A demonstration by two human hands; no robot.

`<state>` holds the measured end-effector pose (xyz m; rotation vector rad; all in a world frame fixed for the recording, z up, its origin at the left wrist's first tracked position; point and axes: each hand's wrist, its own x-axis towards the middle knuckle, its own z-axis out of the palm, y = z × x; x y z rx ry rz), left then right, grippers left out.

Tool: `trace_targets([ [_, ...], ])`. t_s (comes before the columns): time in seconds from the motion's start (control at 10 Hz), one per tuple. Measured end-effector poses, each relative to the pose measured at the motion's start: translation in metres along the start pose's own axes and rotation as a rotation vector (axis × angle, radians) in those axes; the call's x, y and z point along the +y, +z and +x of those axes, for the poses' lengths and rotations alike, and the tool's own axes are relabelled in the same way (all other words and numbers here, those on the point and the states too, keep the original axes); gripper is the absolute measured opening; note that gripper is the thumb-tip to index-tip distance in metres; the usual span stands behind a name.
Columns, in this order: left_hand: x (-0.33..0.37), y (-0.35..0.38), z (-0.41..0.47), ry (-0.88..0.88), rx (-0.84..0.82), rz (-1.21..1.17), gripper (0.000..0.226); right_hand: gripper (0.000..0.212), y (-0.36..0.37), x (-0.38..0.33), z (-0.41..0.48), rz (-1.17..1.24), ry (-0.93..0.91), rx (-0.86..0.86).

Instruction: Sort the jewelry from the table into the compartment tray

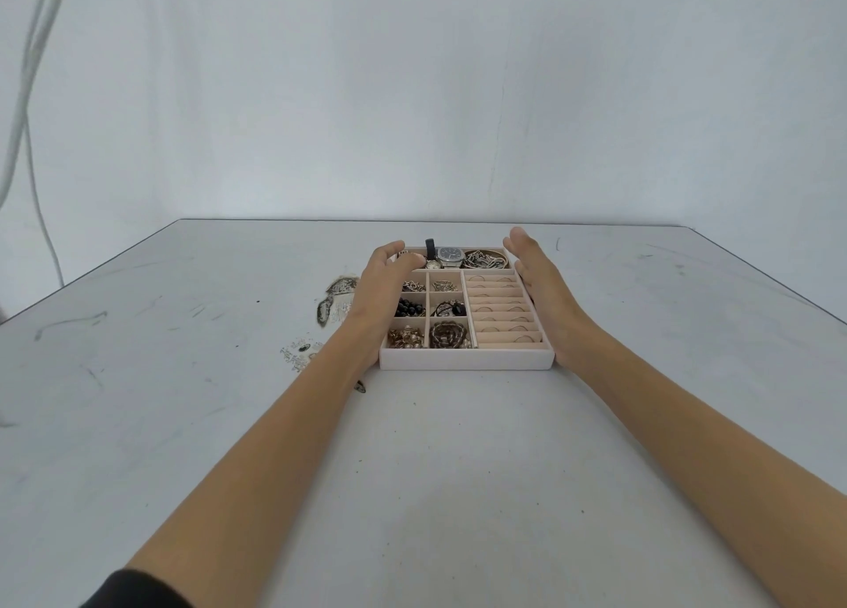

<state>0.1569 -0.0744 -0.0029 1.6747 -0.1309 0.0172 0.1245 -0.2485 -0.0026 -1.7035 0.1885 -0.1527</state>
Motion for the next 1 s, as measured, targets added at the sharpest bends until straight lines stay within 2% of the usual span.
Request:
trace_targets([
  [0.2, 0.001, 0.000, -0.001, 0.000, -0.003, -0.010, 0.045, 0.068, 0.000, 0.000, -0.001, -0.021, 0.002, -0.004],
  [0.3, 0.002, 0.000, -0.002, 0.000, -0.011, -0.007, 0.045, 0.051, -0.002, 0.000, -0.002, -0.008, 0.001, -0.009],
  [0.5, 0.001, 0.000, -0.002, -0.007, -0.035, 0.021, 0.047, 0.062, 0.000, 0.001, -0.001, 0.011, 0.000, 0.002],
  [0.7, 0.000, -0.001, 0.000, -0.020, -0.065, 0.068, 0.047, 0.059, -0.002, 0.001, 0.000, 0.014, 0.006, 0.005],
  [0.9, 0.005, -0.006, -0.007, -0.027, -0.141, 0.188, 0.051, 0.068, 0.000, 0.000, 0.000, -0.077, 0.006, 0.000],
  [1.0, 0.018, -0.016, -0.011, -0.004, -0.121, 0.298, 0.055, 0.054, -0.002, -0.008, -0.007, -0.123, -0.066, 0.051],
])
